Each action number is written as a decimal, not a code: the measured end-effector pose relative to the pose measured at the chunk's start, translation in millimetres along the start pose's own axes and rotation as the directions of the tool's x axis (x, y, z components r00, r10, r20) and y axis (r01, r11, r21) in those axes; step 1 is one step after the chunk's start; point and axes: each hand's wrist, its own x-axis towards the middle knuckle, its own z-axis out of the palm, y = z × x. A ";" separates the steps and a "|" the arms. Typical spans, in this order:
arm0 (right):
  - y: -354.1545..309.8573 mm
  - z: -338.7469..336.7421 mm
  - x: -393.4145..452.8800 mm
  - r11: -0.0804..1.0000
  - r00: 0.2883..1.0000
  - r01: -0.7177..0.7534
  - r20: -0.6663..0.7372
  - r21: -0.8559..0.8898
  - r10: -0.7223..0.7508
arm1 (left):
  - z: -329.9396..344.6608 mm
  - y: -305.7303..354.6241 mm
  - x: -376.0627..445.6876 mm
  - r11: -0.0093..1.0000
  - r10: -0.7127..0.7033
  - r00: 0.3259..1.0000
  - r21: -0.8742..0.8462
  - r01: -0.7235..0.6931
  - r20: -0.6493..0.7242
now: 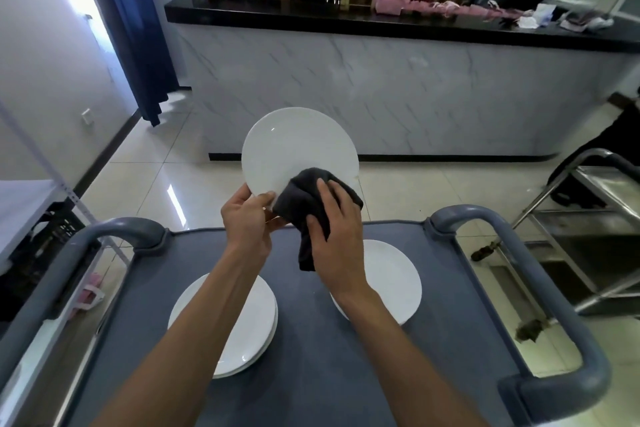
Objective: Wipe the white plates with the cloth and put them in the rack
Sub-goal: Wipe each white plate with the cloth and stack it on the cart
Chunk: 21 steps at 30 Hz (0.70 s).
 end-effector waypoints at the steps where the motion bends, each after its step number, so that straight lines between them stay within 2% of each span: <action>1: 2.3 -0.5 -0.1 1.000 1.000 0.000 -0.001 0.000 0.000 | -1.3 -0.1 1.4 1.000 -0.009 1.000 -0.004 0.009 -0.002; 6: 17.9 -6.7 12.3 0.999 0.999 -0.037 -0.037 -0.034 0.036 | -9.4 3.9 4.2 1.000 -0.013 1.000 0.014 0.013 0.027; 12: 29.2 -15.6 36.3 0.995 0.997 -0.051 -0.066 -0.089 0.046 | -15.4 12.9 8.5 0.989 0.023 0.993 0.144 -0.040 0.118; 21: 29.7 -20.0 54.7 0.988 0.978 -0.008 -0.206 -0.152 -0.024 | -32.1 24.3 16.6 0.916 0.003 0.958 0.383 -0.118 0.287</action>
